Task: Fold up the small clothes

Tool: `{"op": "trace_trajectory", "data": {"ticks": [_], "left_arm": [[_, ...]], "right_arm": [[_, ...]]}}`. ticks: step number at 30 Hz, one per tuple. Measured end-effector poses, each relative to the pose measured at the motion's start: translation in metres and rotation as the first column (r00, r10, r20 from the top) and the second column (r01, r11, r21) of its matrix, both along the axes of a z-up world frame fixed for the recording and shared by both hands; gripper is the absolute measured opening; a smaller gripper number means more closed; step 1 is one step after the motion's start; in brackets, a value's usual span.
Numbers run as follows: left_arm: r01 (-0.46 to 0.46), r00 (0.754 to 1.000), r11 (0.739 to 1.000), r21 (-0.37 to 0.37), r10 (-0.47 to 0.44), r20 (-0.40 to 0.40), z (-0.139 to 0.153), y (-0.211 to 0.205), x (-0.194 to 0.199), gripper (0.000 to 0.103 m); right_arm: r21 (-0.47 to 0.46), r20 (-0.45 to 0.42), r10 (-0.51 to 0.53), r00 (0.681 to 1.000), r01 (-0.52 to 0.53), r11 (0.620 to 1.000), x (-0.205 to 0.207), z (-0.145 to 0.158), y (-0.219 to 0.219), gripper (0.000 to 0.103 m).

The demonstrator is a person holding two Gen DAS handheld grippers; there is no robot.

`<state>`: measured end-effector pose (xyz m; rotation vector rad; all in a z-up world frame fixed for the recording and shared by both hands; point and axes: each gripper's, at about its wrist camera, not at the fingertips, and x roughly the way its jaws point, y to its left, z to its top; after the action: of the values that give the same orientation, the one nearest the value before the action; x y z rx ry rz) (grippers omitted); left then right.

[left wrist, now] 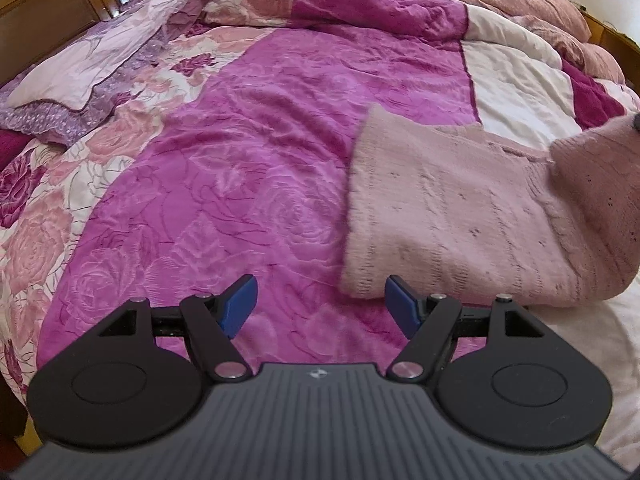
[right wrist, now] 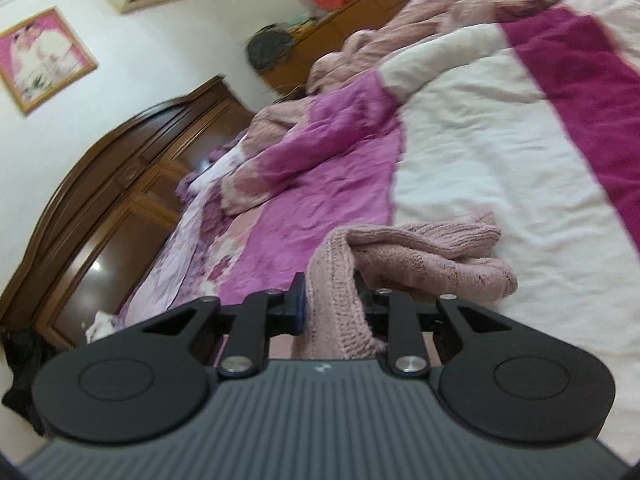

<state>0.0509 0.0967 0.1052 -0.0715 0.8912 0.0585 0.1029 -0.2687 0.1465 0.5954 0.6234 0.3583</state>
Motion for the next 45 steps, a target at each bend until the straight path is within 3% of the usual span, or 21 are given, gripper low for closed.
{"op": "trace_trajectory", "data": {"ticks": [6, 11, 16, 20, 25, 33, 36, 40, 45], "left_arm": [[-0.031, 1.000, 1.000, -0.003, 0.031, -0.005, -0.008, 0.026, 0.001, 0.077], [-0.061, 0.998, 0.998, -0.017, 0.061, -0.005, -0.016, 0.047, -0.002, 0.077], [-0.081, 0.997, 0.996, -0.034, 0.081, -0.018, -0.026, 0.063, -0.003, 0.077], [-0.091, 0.996, 0.995, -0.041, 0.091, -0.008, -0.027, 0.073, -0.003, 0.077], [-0.087, 0.996, 0.995, -0.045, 0.088, 0.013, -0.019, 0.076, 0.004, 0.077], [-0.009, 0.994, 0.999, -0.046, 0.014, 0.105, 0.014, 0.056, 0.022, 0.077], [0.040, 0.989, 0.999, -0.033, -0.035, 0.141, 0.026, 0.041, 0.032, 0.077], [0.096, 0.984, 0.995, -0.002, -0.095, 0.152, 0.034, 0.012, 0.050, 0.077], [0.202, 0.970, 0.979, 0.007, -0.201, 0.135, 0.031, -0.024, 0.083, 0.077]], "right_arm": [[-0.036, -0.022, 0.107, 0.994, -0.107, 0.994, 0.024, -0.004, 0.066, 0.024], [-0.137, -0.070, 0.195, 0.978, -0.203, 0.970, 0.036, -0.029, 0.129, 0.024], [-0.287, -0.100, 0.271, 0.957, -0.288, 0.914, 0.033, -0.058, 0.183, 0.024], [-0.396, -0.073, 0.310, 0.948, -0.313, 0.863, 0.023, -0.064, 0.204, 0.027], [-0.324, -0.059, 0.299, 0.952, -0.301, 0.897, 0.017, -0.053, 0.195, 0.038], [-0.237, 0.046, 0.268, 0.962, -0.250, 0.939, -0.018, -0.027, 0.164, 0.040], [-0.256, 0.065, 0.194, 0.979, -0.171, 0.951, -0.026, -0.024, 0.145, 0.040], [-0.250, 0.019, 0.039, 0.999, -0.033, 0.968, -0.024, -0.029, 0.115, 0.045], [-0.217, -0.029, -0.123, 0.992, 0.114, 0.969, -0.011, -0.043, 0.077, 0.045]]}}
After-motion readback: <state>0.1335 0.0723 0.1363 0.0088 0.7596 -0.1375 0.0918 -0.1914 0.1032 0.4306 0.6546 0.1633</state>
